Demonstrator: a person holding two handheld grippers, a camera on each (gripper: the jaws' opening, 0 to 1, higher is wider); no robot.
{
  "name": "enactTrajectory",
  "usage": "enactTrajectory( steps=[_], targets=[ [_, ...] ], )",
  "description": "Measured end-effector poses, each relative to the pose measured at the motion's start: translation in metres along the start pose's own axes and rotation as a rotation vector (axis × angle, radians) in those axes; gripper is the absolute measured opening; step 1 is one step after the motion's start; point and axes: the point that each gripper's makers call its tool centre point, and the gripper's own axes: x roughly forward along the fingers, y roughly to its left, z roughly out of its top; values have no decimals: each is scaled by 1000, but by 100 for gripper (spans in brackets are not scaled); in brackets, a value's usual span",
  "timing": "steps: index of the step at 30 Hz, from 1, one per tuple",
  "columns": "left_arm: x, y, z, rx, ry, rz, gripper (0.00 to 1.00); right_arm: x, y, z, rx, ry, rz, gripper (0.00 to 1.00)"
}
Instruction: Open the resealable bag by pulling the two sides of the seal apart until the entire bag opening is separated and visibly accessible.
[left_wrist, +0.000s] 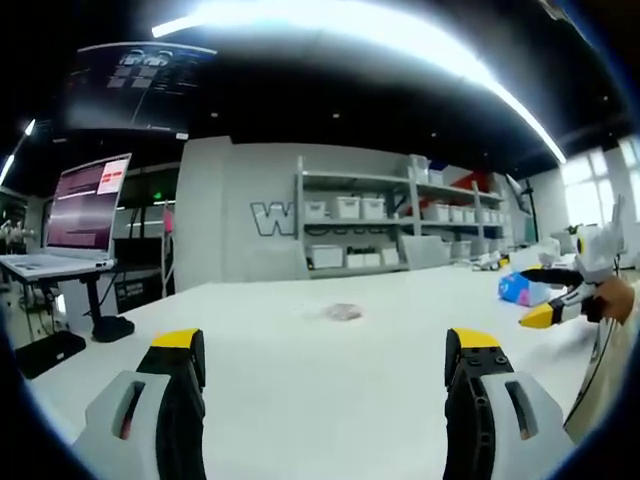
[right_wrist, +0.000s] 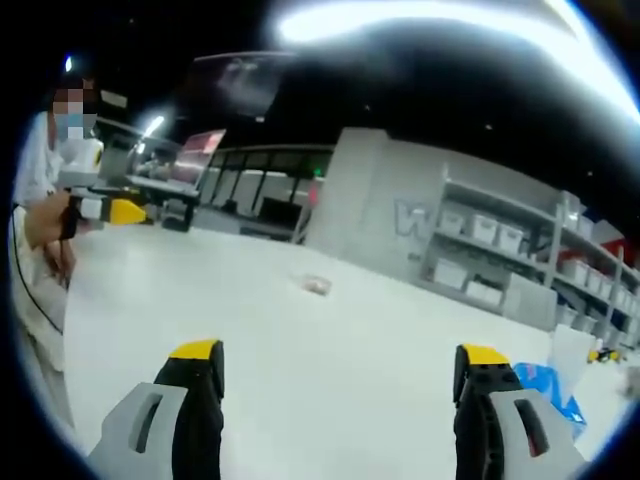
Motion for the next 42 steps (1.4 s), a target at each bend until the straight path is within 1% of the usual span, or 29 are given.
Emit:
enactTrajectory(
  steps=[19, 27, 42],
  targets=[
    [-1, 5, -6, -5, 13, 12, 99, 3, 3, -5, -2, 18, 10, 97],
    [-2, 9, -5, -14, 7, 21, 99, 3, 3, -6, -6, 20, 9, 97],
    [-4, 8, -4, -17, 0, 20, 99, 1, 3, -4, -7, 14, 7, 97]
  ],
)
